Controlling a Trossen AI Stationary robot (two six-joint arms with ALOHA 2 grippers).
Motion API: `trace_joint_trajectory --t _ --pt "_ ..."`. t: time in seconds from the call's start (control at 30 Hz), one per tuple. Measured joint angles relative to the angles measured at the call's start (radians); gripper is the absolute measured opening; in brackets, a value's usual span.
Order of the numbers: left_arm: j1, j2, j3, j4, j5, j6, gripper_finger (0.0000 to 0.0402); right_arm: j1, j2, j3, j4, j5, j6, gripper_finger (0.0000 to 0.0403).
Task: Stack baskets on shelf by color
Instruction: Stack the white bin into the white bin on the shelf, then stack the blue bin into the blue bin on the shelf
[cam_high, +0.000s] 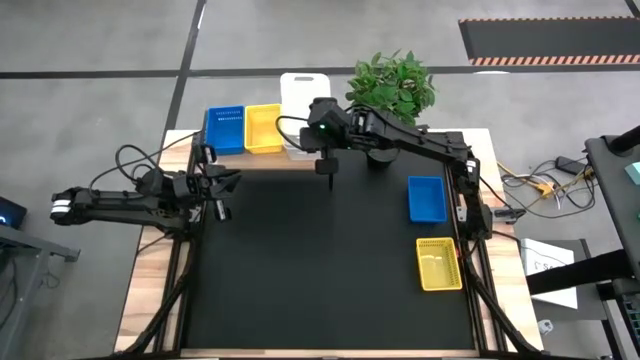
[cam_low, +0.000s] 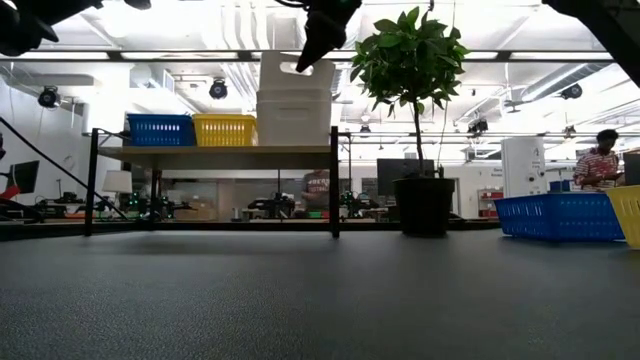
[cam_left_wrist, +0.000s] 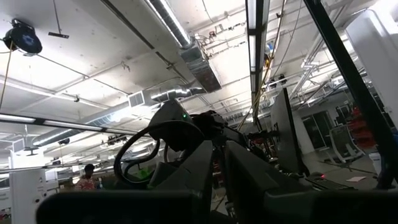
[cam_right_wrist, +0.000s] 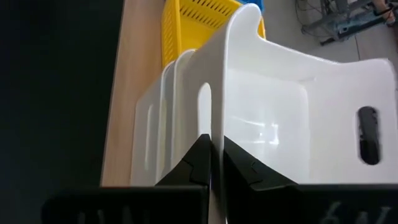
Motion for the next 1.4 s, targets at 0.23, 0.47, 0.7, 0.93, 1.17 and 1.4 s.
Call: trace_joint_trajectory --t 0.23,0.47,0.7,0.93,1.17,1.4 --pt "0.0 0.0 0.0 0.0 -0.002 0.0 0.0028 0.0 0.0 0.0 -0.015 0.0 0.015 0.0008" --pt "0.0 0.0 0.0 0.0 -0.002 0.0 0.0028 0.0 0.0 0.0 -0.015 0.001 0.031 0.0009" --pt "0.0 0.0 0.0 0.0 -0.002 0.0 0.0028 0.0 0.0 0.0 -0.014 0.003 0.055 0.0022" --pt "0.0 0.0 0.0 0.0 -0.001 0.0 0.0028 0.0 -0.002 0.0 -0.006 0.003 0.068 0.0085" --pt "0.0 0.0 0.0 -0.001 0.003 0.0 0.0028 0.003 -0.011 0.049 -0.006 0.002 0.055 0.0108" --pt "0.0 0.001 0.0 -0.001 0.003 0.0 0.0028 0.029 -0.043 0.07 -0.035 -0.001 0.031 0.0075"
